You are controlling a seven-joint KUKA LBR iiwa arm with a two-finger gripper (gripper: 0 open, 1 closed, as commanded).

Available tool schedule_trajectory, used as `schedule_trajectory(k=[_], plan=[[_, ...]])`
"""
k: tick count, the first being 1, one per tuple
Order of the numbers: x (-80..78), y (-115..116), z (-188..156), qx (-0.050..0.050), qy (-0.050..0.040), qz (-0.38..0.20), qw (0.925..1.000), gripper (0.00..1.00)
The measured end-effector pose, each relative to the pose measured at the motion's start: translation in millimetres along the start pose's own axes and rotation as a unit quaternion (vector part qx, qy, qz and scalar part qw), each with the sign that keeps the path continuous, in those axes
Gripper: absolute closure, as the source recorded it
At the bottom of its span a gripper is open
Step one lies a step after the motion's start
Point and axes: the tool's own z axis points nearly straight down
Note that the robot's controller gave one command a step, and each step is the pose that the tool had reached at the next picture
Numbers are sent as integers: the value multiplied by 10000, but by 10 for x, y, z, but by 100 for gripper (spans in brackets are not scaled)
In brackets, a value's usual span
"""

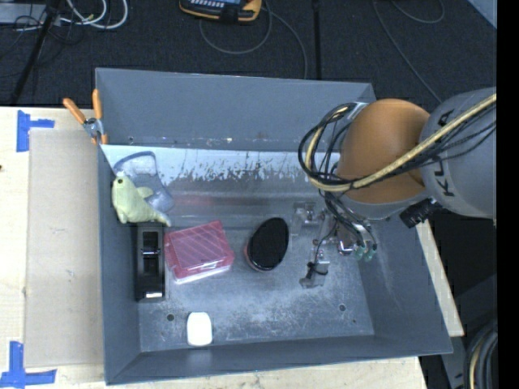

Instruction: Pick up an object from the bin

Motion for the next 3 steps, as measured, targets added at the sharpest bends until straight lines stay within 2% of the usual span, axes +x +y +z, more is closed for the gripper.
schedule_trajectory(k=[1,2,3], plan=[[-14,0,-47,0,-37,0,10000,0],[-248,87,375,1,-43,-535,9986,0],[-543,222,258,2,-26,-2069,9784,0]])
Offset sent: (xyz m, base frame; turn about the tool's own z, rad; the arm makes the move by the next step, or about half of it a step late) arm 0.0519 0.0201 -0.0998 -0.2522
